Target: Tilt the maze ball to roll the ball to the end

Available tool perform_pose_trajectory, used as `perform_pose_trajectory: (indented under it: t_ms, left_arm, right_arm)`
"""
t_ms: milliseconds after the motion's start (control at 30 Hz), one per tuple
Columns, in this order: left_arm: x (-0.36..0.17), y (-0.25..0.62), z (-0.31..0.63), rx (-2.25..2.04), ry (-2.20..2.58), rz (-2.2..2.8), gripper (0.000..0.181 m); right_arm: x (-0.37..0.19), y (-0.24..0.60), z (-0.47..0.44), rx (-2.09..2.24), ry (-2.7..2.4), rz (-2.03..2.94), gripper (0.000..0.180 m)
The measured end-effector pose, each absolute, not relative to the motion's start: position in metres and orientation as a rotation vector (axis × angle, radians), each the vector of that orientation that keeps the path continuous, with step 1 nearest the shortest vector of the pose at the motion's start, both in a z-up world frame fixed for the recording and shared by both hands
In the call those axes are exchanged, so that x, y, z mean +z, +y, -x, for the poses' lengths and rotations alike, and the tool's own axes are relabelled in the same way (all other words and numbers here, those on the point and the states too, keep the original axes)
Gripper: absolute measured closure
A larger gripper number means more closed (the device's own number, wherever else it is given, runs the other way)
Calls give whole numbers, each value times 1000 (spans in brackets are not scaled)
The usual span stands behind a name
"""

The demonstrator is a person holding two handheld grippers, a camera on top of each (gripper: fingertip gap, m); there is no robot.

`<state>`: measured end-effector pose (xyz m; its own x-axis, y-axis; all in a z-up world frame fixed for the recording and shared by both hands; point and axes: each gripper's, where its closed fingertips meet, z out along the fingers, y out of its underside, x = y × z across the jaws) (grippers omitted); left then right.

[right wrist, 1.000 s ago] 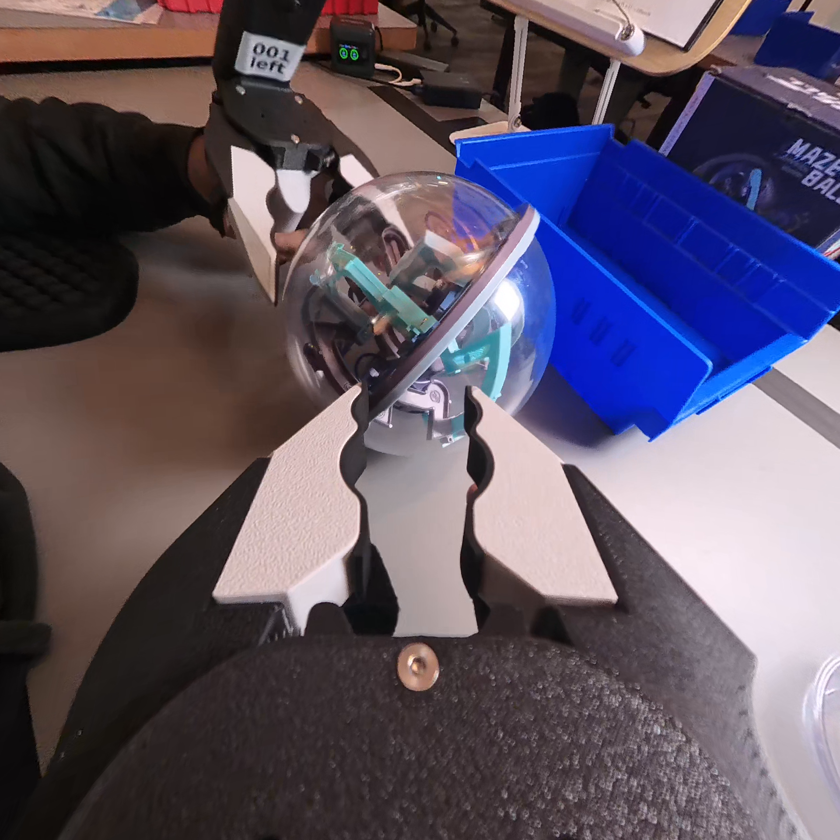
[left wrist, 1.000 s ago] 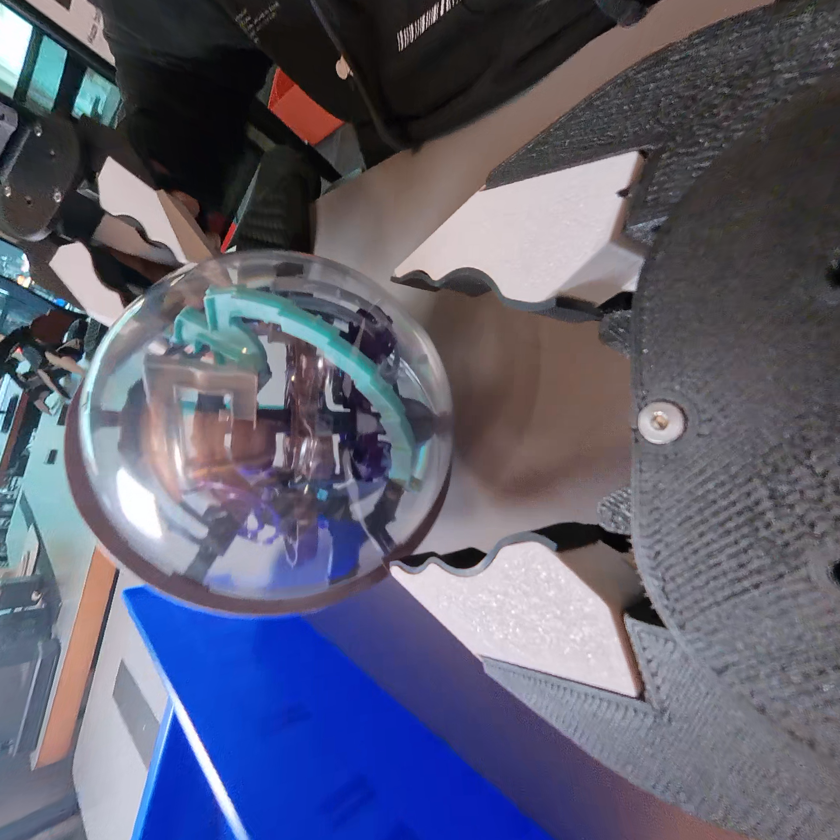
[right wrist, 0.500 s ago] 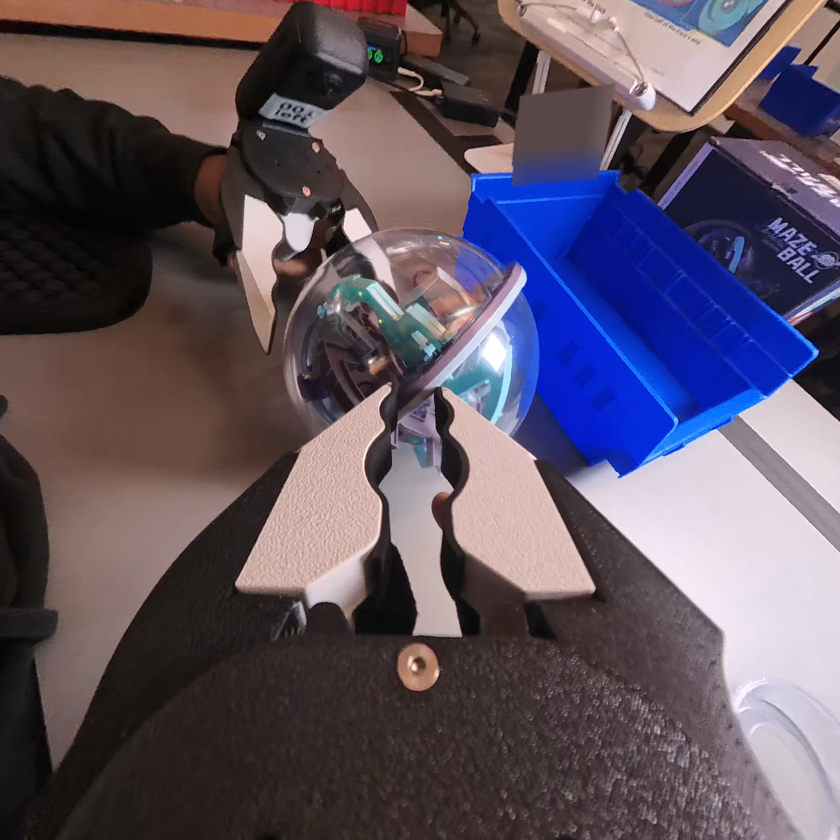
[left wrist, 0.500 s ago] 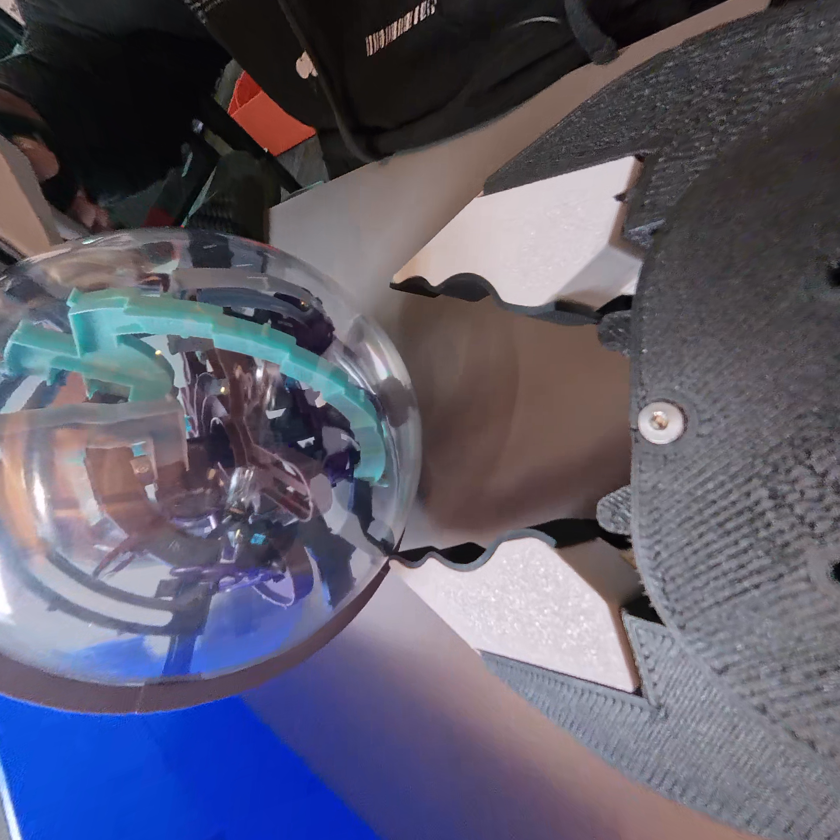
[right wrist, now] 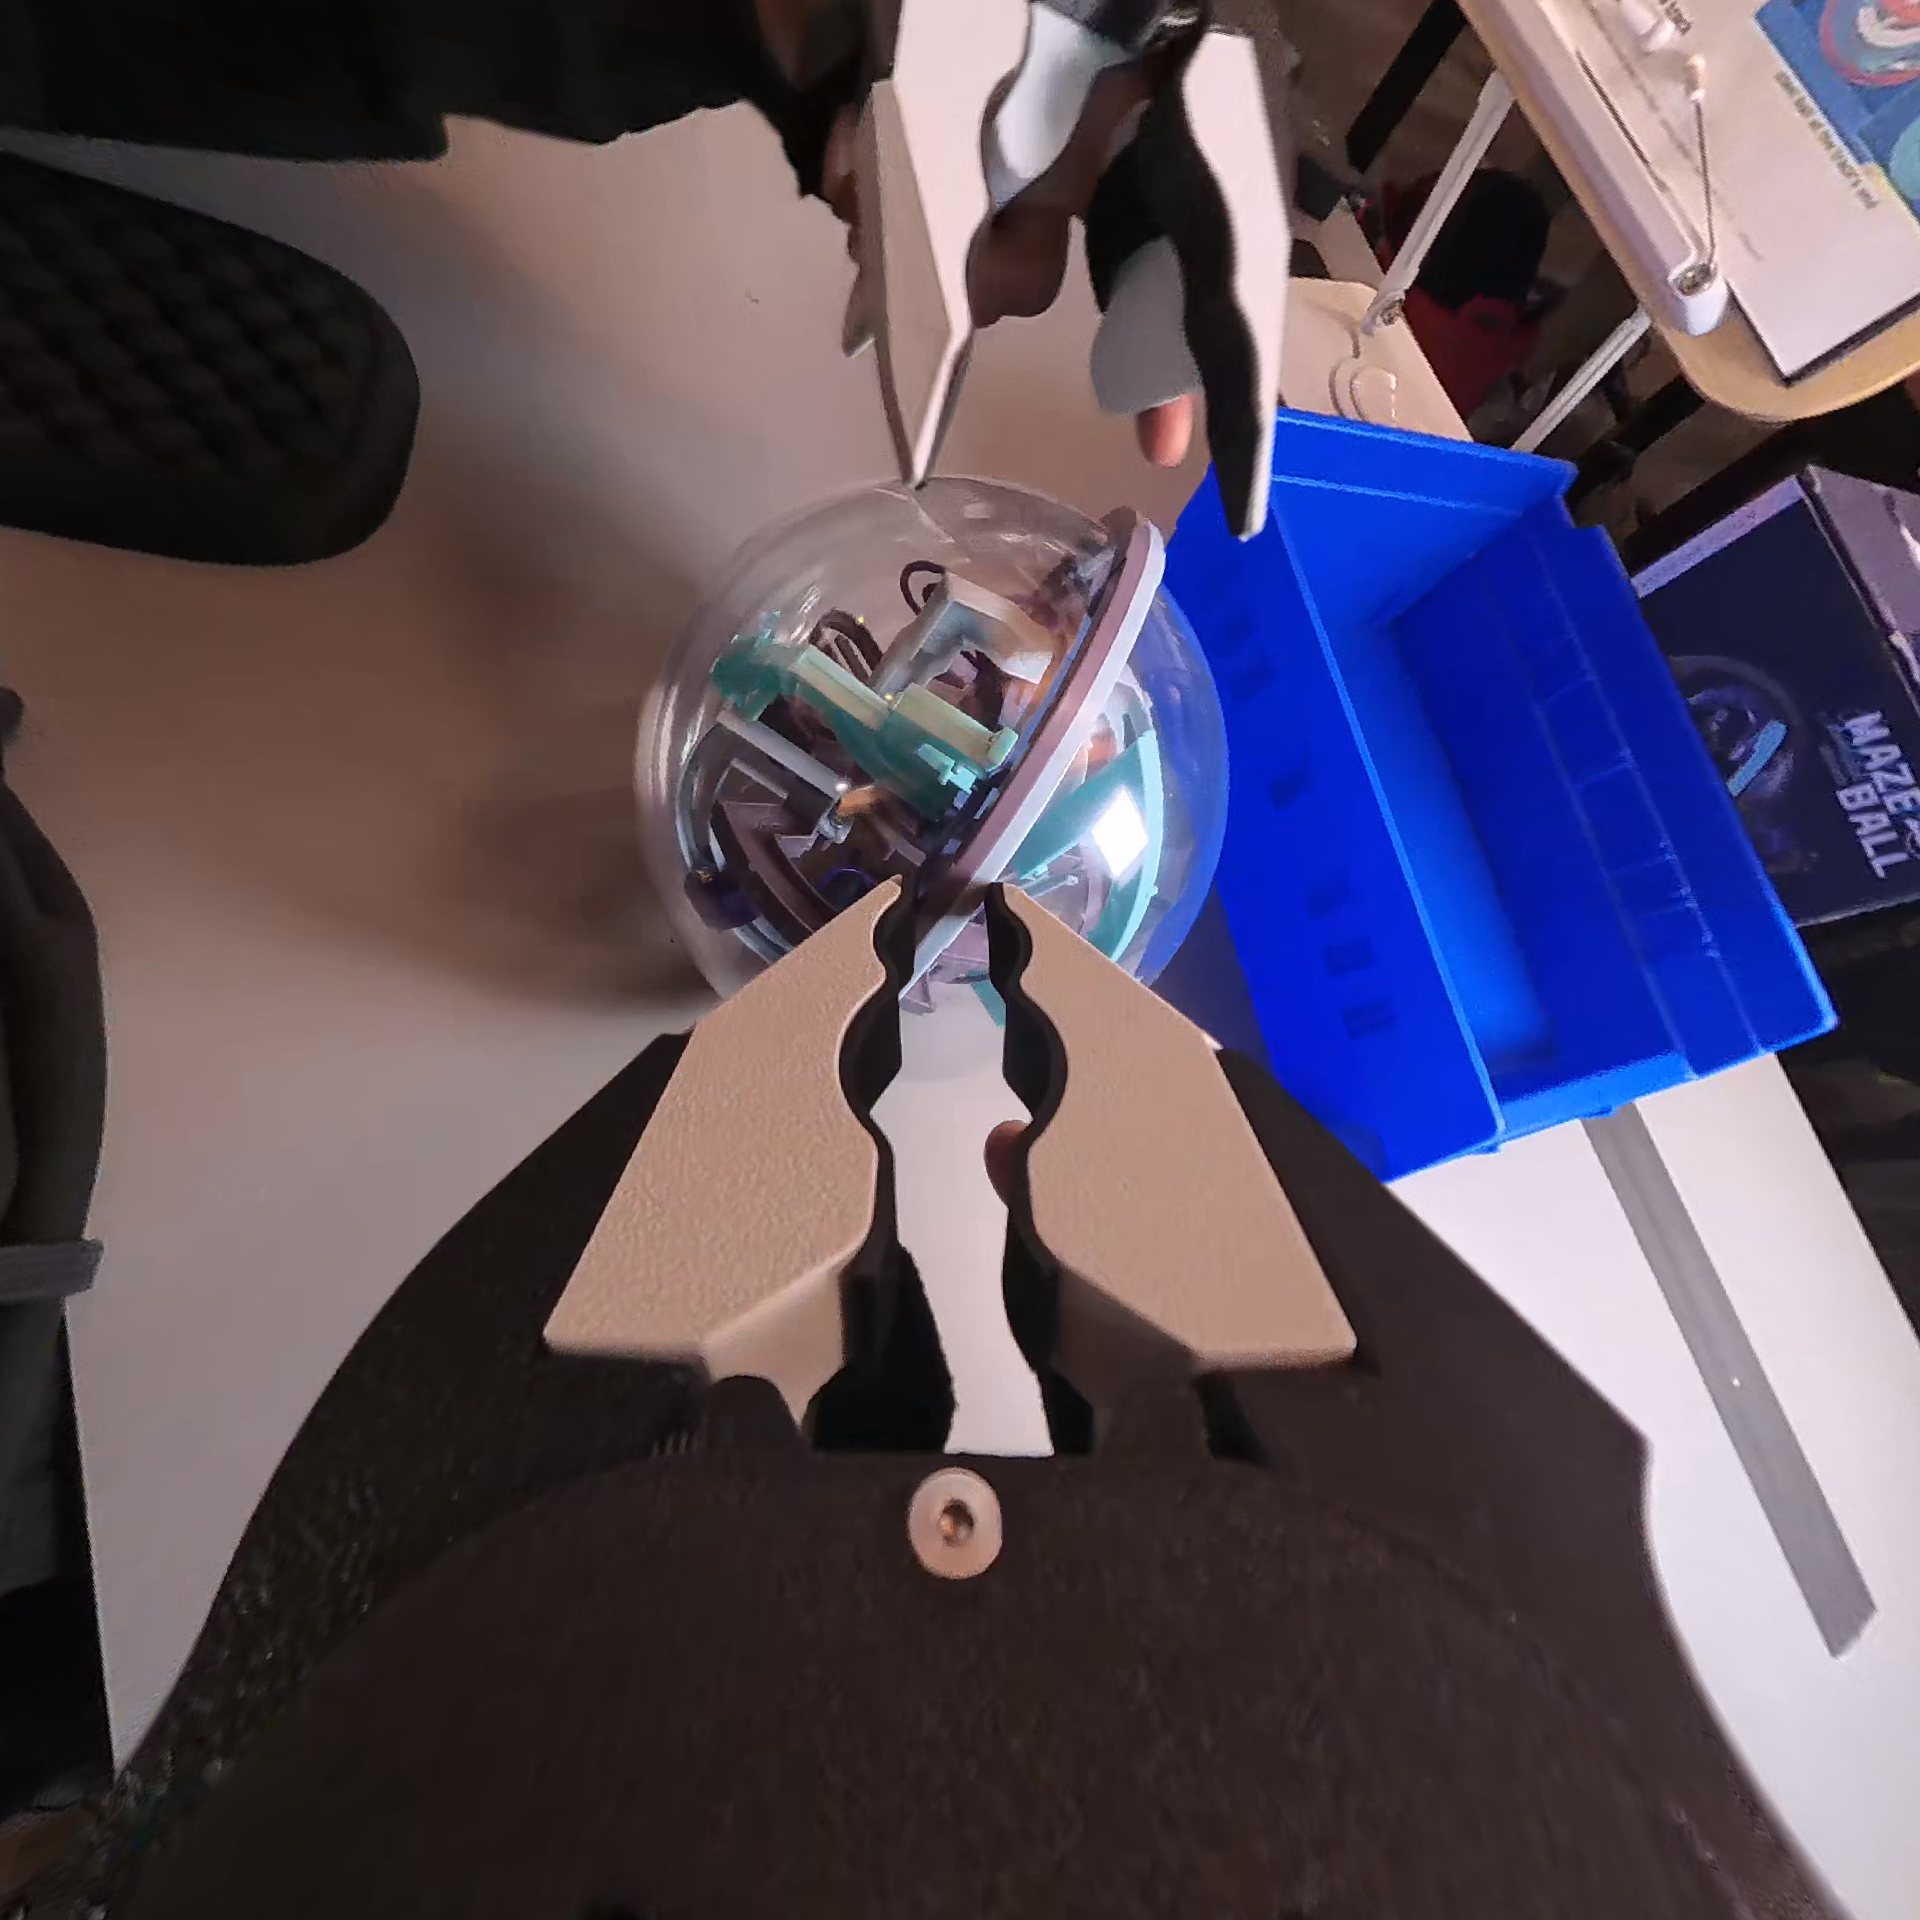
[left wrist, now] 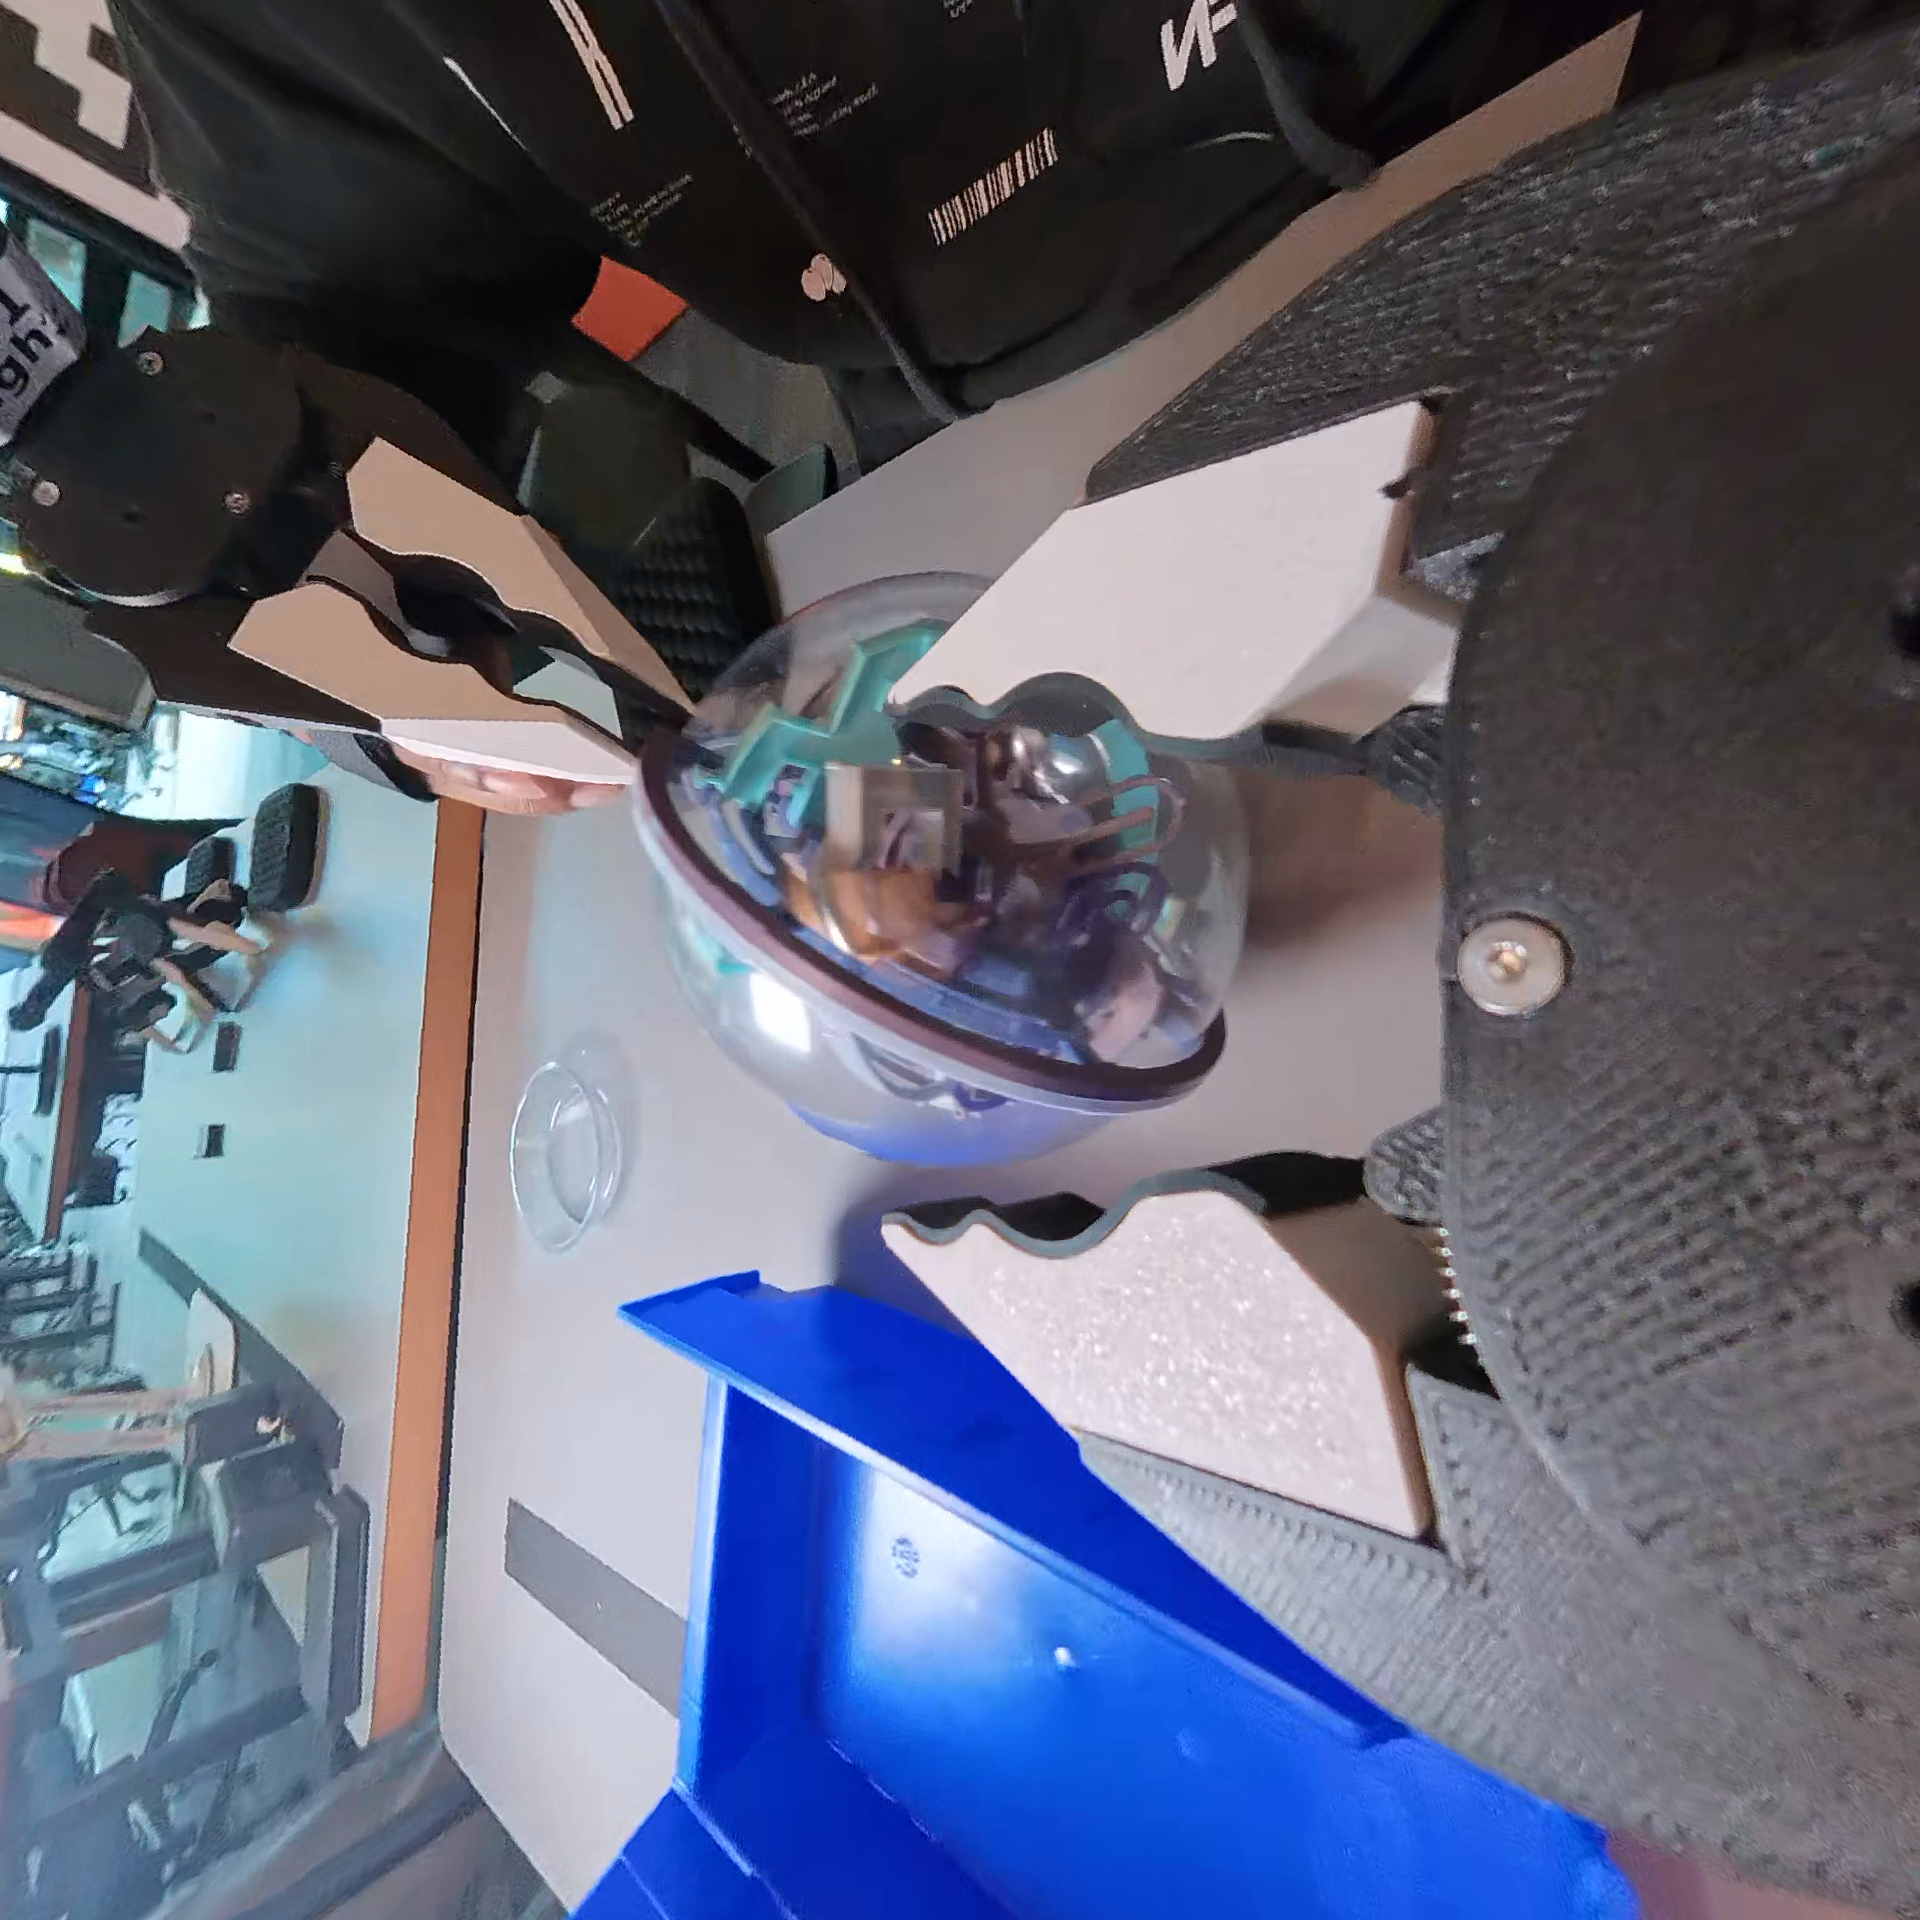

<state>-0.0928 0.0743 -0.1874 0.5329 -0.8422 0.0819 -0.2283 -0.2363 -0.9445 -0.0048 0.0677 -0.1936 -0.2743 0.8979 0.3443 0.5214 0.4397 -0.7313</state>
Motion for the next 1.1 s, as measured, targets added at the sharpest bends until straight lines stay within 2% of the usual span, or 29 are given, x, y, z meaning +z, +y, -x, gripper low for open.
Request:
perform_pose_trajectory:
  t_ms: [400,533,1100]
  left_arm:
    - [-174,56,65,-806,1197,1785,135]
    - [-172,55,67,-799,1208,1780,145]
    - [-176,28,68,-750,1381,1728,153]
  right_arm:
    - [-191,52,11,522,-2084,1062,170]
    - [-190,49,14,505,-2114,1028,170]
    - [-189,35,18,486,-2188,973,171]
